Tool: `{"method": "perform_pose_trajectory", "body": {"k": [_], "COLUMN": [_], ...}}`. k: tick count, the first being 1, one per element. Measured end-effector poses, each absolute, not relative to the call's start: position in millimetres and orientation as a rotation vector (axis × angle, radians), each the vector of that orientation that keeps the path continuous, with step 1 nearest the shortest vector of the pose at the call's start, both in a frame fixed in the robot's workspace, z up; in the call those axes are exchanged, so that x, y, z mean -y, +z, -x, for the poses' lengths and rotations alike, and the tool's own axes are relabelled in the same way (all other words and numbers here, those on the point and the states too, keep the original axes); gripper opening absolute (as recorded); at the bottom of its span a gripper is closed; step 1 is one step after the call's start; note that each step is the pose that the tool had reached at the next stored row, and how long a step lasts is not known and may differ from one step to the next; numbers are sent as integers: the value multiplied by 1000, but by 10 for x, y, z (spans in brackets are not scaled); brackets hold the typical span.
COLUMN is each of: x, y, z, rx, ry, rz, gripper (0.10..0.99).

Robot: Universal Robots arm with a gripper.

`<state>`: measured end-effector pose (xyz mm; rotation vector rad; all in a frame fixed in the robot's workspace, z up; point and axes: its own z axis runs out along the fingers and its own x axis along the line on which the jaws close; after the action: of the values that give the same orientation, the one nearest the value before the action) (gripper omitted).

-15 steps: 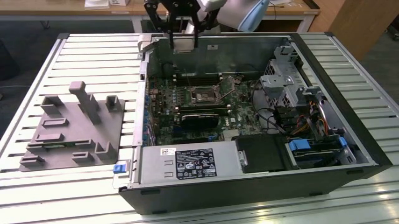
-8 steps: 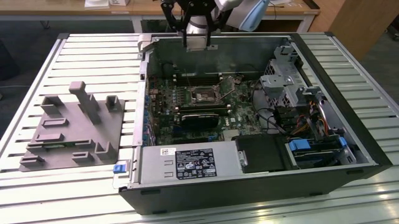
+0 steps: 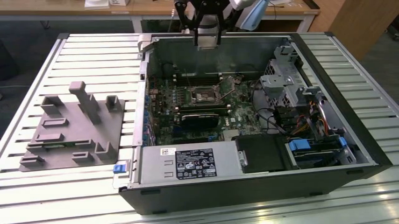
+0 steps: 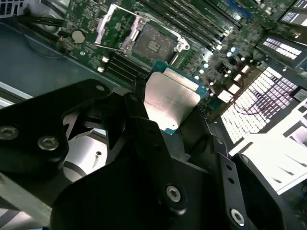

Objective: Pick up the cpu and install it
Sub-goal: 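Pick up the cpu and move it towards the insertion slot, then place the cpu into insertion slot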

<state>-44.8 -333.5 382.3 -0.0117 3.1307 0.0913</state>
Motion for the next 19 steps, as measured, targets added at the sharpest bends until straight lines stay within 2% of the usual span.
{"method": "perform_pose_trajectory", "body": {"k": [19], "x": [3326], "y": [3808], "z": [415], "rx": [-3123], "ry": [88], "rz": [-162], "gripper": [537]}}
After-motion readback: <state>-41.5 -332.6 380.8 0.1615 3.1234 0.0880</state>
